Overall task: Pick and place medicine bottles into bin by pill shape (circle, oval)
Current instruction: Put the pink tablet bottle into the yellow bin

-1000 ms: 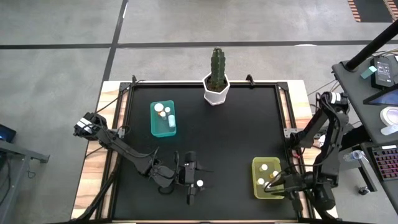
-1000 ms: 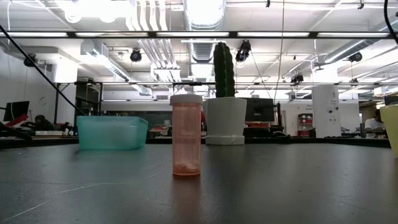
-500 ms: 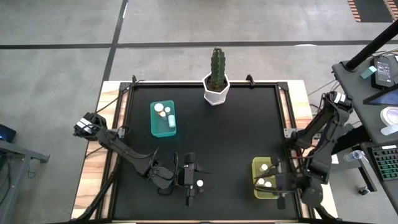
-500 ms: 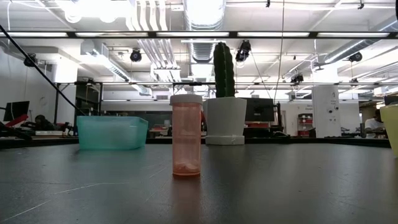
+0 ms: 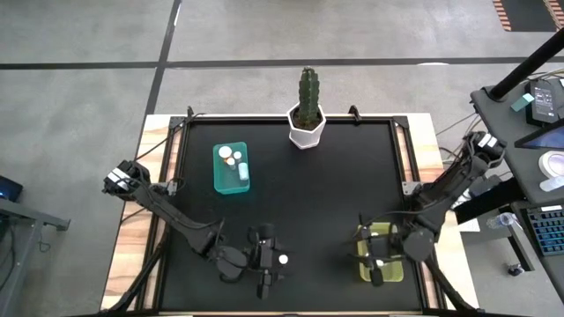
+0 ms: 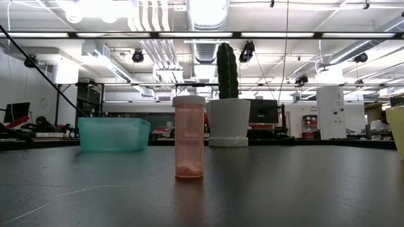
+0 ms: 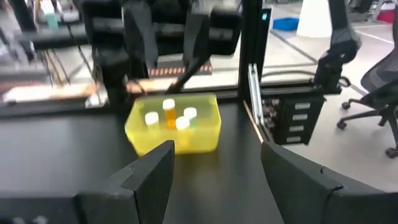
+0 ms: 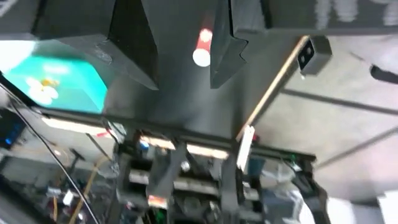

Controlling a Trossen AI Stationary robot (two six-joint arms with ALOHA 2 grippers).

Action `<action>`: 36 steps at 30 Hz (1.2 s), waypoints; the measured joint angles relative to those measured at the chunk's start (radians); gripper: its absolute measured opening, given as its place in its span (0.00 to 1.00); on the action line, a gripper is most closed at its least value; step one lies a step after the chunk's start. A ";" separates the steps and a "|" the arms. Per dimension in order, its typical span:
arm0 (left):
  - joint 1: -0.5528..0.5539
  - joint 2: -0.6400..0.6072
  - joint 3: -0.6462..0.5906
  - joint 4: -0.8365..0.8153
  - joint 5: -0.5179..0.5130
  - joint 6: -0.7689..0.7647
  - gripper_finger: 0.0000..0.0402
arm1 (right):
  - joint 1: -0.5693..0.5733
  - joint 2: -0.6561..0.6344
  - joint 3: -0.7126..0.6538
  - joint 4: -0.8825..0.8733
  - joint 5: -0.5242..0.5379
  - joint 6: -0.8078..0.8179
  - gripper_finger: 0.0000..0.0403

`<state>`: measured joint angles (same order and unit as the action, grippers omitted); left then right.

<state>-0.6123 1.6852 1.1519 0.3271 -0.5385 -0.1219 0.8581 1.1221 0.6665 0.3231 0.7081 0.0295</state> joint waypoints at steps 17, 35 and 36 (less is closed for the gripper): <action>-0.007 0.008 0.093 -0.522 0.093 -0.404 0.56 | -0.137 0.000 -0.229 0.490 -0.185 -0.047 0.33; -0.120 0.014 0.095 -1.145 0.200 -0.707 0.56 | -0.181 0.018 0.007 0.099 -0.174 0.160 0.33; -0.125 0.014 0.093 -1.185 0.200 -0.728 0.56 | -0.191 0.027 0.043 0.039 -0.174 0.188 0.33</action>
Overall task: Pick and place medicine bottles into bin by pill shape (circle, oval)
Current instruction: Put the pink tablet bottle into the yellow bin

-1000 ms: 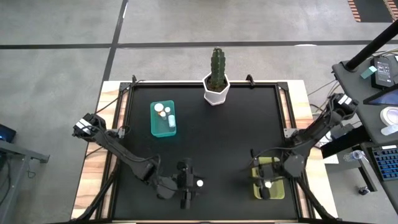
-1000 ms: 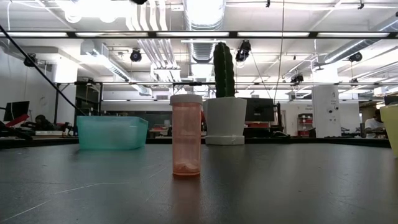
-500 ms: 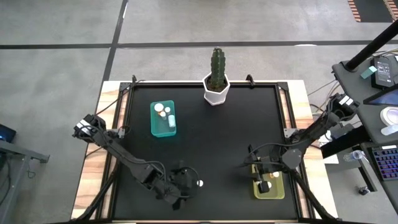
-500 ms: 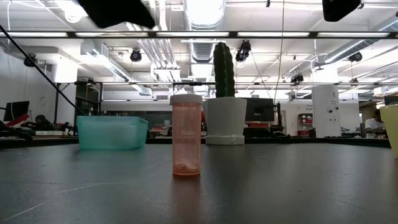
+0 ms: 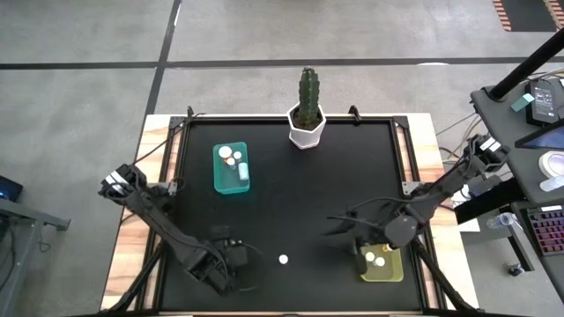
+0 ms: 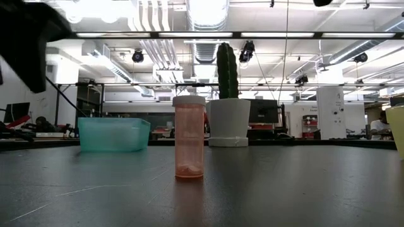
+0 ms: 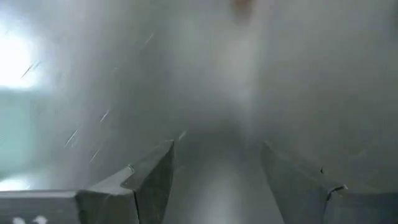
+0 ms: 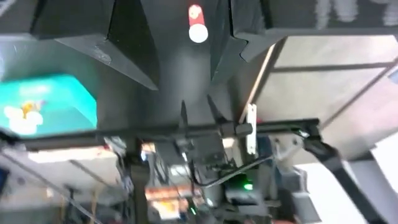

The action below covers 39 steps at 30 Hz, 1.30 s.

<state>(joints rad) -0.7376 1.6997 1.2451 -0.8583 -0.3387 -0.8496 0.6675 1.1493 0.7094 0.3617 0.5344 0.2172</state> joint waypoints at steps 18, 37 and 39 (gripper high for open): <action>-0.041 -0.052 -0.022 -0.130 -0.487 0.099 0.56 | -0.119 0.436 0.814 -1.056 -0.129 0.477 0.33; -0.094 -0.272 -0.232 0.049 -0.859 0.083 0.56 | -0.164 0.911 1.459 -1.554 -0.382 0.313 0.34; -0.095 -0.276 -0.239 0.058 -0.872 0.103 0.56 | -0.174 0.948 1.506 -1.568 -0.413 0.288 0.36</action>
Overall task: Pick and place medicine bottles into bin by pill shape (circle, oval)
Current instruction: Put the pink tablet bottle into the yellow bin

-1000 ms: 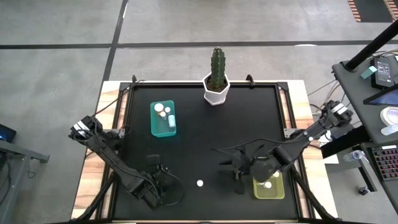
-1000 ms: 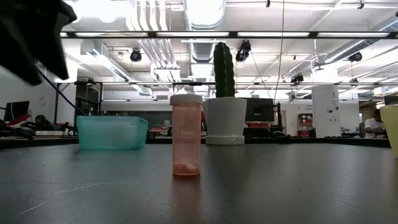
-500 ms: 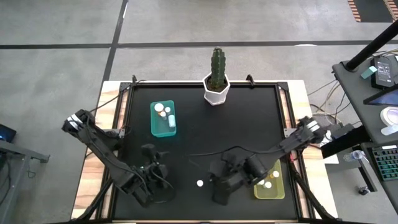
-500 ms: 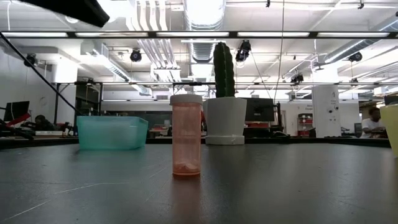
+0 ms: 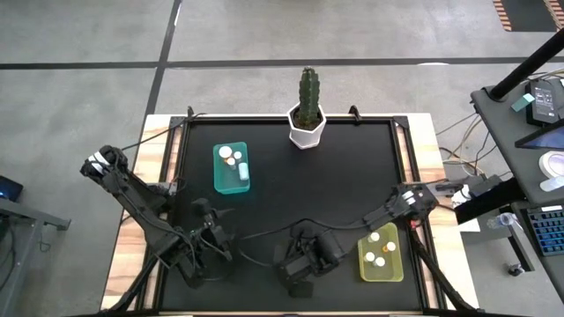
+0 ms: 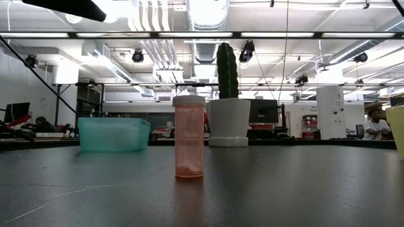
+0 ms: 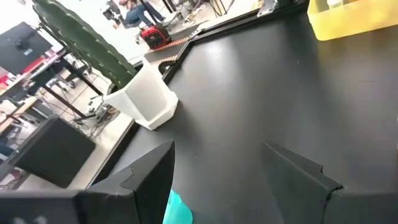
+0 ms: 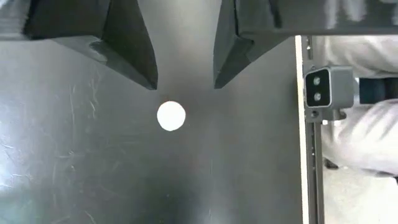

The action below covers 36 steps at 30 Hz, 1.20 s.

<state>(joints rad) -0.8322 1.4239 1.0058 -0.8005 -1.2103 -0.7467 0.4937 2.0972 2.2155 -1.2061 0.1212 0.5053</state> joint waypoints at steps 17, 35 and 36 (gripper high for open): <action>-0.047 -0.112 -0.049 0.029 -0.031 0.073 0.56 | -0.054 0.164 0.118 -0.021 -0.017 -0.060 0.68; -0.080 -0.333 -0.348 0.836 -0.023 0.669 0.56 | -0.067 0.229 0.109 -0.021 0.002 -0.045 0.69; -0.080 -0.335 -0.358 0.885 -0.016 0.709 0.56 | -0.067 0.229 0.107 -0.020 0.002 -0.045 0.68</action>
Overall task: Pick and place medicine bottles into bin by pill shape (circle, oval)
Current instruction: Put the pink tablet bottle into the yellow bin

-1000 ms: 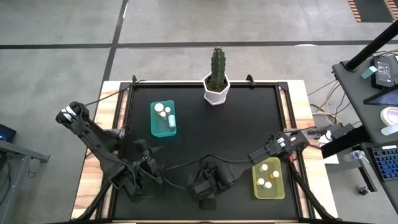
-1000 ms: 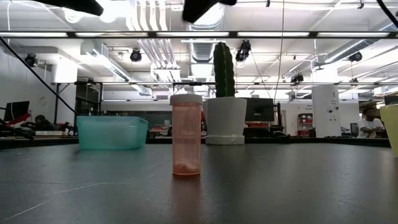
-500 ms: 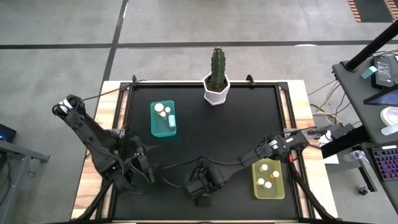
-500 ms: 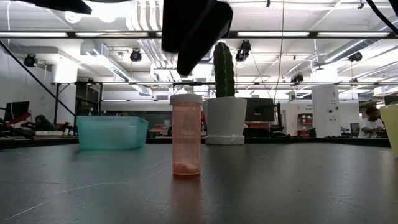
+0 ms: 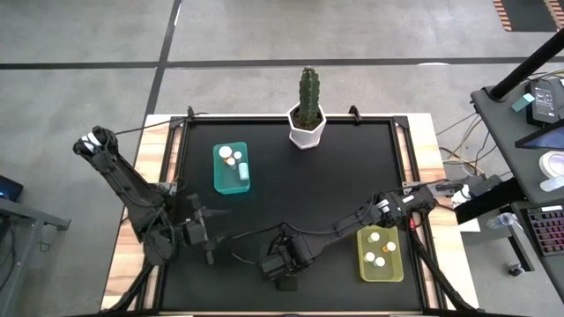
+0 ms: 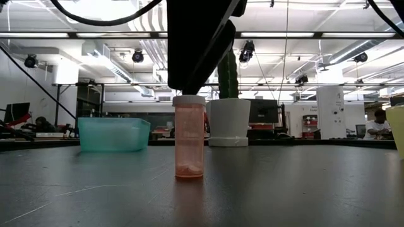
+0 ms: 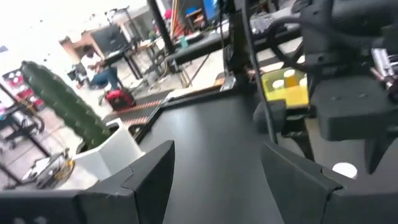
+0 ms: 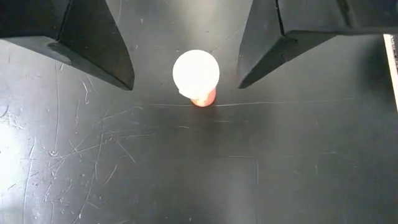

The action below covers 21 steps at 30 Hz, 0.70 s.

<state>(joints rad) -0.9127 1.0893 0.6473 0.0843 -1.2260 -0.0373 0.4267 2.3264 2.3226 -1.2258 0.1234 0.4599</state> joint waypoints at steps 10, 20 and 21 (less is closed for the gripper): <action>0.000 0.000 -0.012 0.086 0.017 0.080 0.56 | 0.000 0.000 -0.059 0.025 0.000 0.001 0.65; 0.000 0.000 -0.012 0.088 0.017 0.081 0.56 | 0.000 0.000 -0.082 0.062 0.000 0.000 0.60; 0.000 0.000 -0.012 0.088 0.017 0.081 0.56 | 0.000 0.000 -0.082 0.062 0.000 0.000 0.58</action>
<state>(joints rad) -0.9123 1.0897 0.6353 0.1719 -1.2087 0.0433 0.4271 2.3264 2.2410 -1.1638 0.1234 0.4603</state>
